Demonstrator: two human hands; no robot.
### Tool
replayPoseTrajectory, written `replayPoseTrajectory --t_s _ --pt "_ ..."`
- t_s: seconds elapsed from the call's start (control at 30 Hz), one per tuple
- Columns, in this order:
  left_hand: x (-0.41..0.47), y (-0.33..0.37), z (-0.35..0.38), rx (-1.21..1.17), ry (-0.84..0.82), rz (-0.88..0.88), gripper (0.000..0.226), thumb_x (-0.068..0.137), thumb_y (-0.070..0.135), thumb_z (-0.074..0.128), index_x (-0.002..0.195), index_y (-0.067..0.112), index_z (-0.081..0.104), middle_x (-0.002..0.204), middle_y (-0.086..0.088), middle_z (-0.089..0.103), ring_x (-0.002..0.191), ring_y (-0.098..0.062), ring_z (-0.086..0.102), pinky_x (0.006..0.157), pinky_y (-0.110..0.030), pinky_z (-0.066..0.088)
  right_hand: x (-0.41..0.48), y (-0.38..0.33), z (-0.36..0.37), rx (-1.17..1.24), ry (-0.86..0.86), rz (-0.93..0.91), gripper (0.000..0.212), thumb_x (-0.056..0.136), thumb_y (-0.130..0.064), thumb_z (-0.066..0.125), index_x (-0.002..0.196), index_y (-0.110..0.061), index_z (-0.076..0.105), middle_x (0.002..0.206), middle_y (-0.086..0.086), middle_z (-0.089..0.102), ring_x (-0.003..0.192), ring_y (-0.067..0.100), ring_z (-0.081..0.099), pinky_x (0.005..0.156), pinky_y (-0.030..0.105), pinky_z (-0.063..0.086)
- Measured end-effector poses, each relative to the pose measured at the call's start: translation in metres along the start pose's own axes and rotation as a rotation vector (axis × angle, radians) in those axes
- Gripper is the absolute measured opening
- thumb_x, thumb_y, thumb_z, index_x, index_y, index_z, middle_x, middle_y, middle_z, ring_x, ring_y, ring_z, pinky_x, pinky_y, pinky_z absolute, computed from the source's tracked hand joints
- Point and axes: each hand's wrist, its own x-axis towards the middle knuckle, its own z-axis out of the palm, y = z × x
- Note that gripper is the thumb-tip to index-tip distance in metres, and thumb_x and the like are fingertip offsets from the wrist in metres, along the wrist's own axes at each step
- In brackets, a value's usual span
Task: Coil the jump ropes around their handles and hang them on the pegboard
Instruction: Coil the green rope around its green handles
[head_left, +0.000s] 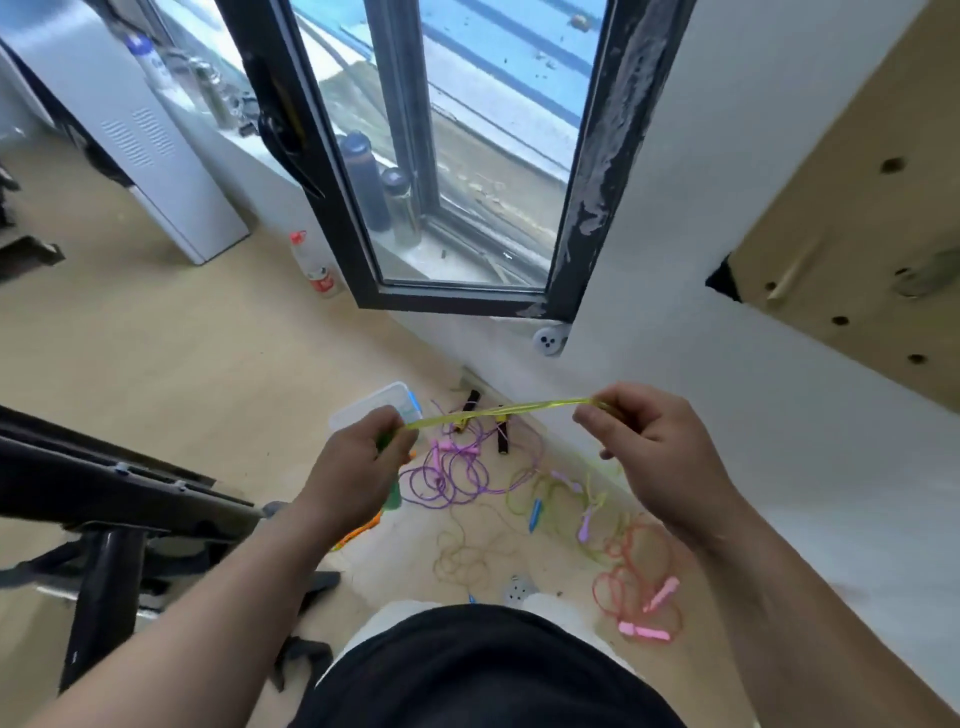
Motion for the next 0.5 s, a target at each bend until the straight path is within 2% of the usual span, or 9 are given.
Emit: replayPoseTrajectory --t_s 0.07,0.1,0.13,0.2,0.27,0.33,0.4,0.5 --pt "-0.002 0.017 0.0 -0.057 -0.078 0.05 0.028 0.104 0.023 0.054 0.078 0.011 0.052 0.064 -0.002 0.058 0.056 -0.01 0.054 0.057 -0.024 0.043 -0.02 0.001 -0.008 -0.012 0.058 0.046 0.017 0.091 -0.029 0.071 0.079 -0.017 0.069 0.072 0.02 0.052 0.066 0.017 0.049 0.063 0.044 0.049" --pt "-0.003 0.026 -0.001 -0.087 -0.117 0.083 0.029 0.104 0.022 0.053 0.077 0.013 0.051 0.063 -0.003 0.054 0.055 -0.011 0.055 0.058 -0.027 0.045 -0.031 0.0 -0.011 -0.02 0.079 0.062 0.014 0.091 -0.028 0.072 0.08 -0.019 0.069 0.072 0.018 0.053 0.066 0.016 0.05 0.063 0.034 0.049" --pt "-0.006 0.037 -0.002 -0.122 -0.167 0.115 0.031 0.105 0.022 0.052 0.074 0.018 0.052 0.062 -0.004 0.053 0.055 -0.014 0.056 0.061 -0.033 0.048 -0.042 -0.001 -0.012 -0.024 0.098 0.078 0.01 0.091 -0.026 0.075 0.083 -0.022 0.071 0.07 0.011 0.053 0.066 0.013 0.05 0.062 0.025 0.047" --pt "-0.016 0.057 -0.004 -0.227 -0.282 0.152 0.036 0.106 0.021 0.051 0.07 0.024 0.054 0.06 -0.006 0.053 0.055 -0.021 0.056 0.063 -0.045 0.052 -0.066 -0.008 -0.01 -0.038 0.13 0.106 0.005 0.088 -0.026 0.077 0.09 -0.028 0.072 0.071 -0.002 0.055 0.065 0.01 0.052 0.062 0.018 0.045" --pt "-0.031 0.076 -0.004 -0.32 -0.411 0.174 0.029 0.104 0.019 0.053 0.076 0.014 0.055 0.059 -0.006 0.051 0.052 -0.022 0.052 0.059 -0.044 0.05 -0.09 -0.017 -0.001 -0.058 0.14 0.131 0.011 0.086 -0.029 0.077 0.097 -0.029 0.072 0.071 -0.009 0.056 0.066 0.007 0.054 0.063 0.018 0.045" --pt "-0.048 0.089 -0.002 -0.323 -0.548 0.235 0.024 0.099 0.021 0.063 0.083 0.006 0.055 0.062 -0.005 0.05 0.053 -0.021 0.05 0.054 -0.035 0.047 -0.113 -0.029 0.014 -0.089 0.117 0.132 0.01 0.089 -0.031 0.074 0.099 -0.03 0.071 0.07 -0.013 0.057 0.066 0.006 0.054 0.064 0.02 0.046" --pt "-0.063 0.094 0.003 -0.226 -0.643 0.336 0.021 0.09 0.021 0.073 0.082 0.014 0.056 0.064 -0.006 0.052 0.056 -0.017 0.05 0.052 -0.031 0.047 -0.133 -0.036 0.029 -0.147 0.122 0.129 0.001 0.094 -0.032 0.07 0.093 -0.032 0.07 0.067 -0.011 0.058 0.063 0.007 0.055 0.063 0.026 0.047" --pt "-0.076 0.093 0.016 0.029 -0.71 0.469 0.024 0.081 0.015 0.074 0.079 0.027 0.054 0.062 0.005 0.053 0.054 -0.01 0.046 0.053 -0.03 0.043 -0.161 -0.04 0.042 -0.164 0.247 0.14 0.015 0.096 -0.034 0.065 0.082 -0.031 0.069 0.066 -0.006 0.059 0.066 0.023 0.06 0.062 0.046 0.055"
